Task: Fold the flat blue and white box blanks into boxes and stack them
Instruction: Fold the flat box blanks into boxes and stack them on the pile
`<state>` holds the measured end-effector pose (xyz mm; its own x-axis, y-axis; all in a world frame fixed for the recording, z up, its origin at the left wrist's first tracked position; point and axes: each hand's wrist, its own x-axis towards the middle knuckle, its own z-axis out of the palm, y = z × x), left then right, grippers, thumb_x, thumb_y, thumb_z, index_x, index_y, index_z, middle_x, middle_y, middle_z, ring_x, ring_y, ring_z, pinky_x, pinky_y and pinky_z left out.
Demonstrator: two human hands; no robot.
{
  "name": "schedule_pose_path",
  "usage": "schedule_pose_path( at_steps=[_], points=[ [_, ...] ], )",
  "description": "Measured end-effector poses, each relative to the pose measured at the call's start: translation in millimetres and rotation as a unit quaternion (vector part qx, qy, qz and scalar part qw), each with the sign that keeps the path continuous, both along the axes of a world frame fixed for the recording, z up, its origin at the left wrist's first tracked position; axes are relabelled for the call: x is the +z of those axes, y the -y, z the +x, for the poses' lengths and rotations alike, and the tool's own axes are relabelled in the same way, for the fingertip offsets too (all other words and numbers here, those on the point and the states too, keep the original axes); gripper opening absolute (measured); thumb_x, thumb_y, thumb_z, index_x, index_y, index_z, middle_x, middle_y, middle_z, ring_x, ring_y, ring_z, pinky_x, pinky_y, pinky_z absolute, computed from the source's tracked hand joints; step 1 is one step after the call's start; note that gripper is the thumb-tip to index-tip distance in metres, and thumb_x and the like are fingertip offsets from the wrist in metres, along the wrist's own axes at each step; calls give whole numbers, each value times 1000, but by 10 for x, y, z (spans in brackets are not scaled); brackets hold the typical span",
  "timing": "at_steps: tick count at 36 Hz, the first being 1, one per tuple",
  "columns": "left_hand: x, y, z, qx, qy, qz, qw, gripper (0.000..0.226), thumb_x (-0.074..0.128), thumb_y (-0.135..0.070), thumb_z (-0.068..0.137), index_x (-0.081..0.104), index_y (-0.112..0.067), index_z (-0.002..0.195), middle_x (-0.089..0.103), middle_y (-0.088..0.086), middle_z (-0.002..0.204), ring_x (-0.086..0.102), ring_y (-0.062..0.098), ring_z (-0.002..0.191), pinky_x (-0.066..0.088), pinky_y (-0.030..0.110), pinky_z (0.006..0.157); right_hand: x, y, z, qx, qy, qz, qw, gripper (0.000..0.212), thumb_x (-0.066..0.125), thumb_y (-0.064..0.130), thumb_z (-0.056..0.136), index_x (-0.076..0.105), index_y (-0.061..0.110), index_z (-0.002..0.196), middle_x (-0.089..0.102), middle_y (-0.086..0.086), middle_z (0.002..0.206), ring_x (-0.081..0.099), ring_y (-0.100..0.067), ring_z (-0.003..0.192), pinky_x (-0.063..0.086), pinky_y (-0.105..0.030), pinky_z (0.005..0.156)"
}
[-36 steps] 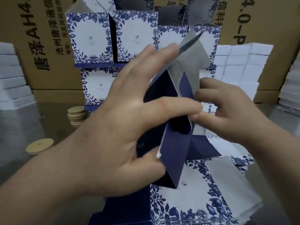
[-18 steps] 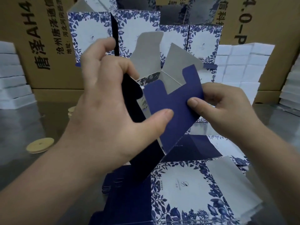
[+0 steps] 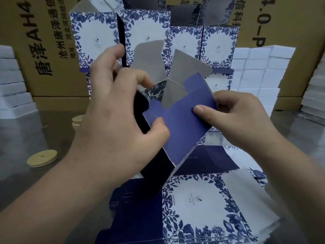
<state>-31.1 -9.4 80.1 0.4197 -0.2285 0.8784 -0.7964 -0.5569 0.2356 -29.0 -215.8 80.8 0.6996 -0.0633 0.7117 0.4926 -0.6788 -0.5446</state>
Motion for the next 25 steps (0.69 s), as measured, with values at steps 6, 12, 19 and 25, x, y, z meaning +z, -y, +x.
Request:
schedule_pose_path(
  at_steps=[6,12,19,25],
  points=[
    [-20,28,-11,17,-45,12,999,34,47,-28,61,39,-35,93,22,-20,127,19,-31,105,17,-7,83,-9,-8,16,-8,6,-17,1000,39,69,44,74,57,8,63,34,7,50,30,-10,51,22,-26,52],
    [1,47,-54,53,-78,20,995,36,56,-35,61,35,-41,89,20,-27,116,44,12,94,29,0,77,5,-50,16,0,9,-35,999,10,73,44,69,64,43,73,55,23,61,48,2,59,29,-12,54],
    [-21,61,-37,51,-71,39,995,42,57,-59,64,38,-42,98,21,-18,129,40,13,118,27,11,85,-1,-80,4,-8,22,-42,999,21,72,41,69,67,42,90,59,24,75,51,10,68,33,-5,63],
    [7,-4,2,-37,-76,54,995,49,29,-46,84,50,-32,126,28,-8,140,31,-9,121,20,-2,94,-6,-81,16,-52,16,-47,997,44,69,37,68,69,26,111,51,36,89,47,15,91,32,3,80]
  ],
)
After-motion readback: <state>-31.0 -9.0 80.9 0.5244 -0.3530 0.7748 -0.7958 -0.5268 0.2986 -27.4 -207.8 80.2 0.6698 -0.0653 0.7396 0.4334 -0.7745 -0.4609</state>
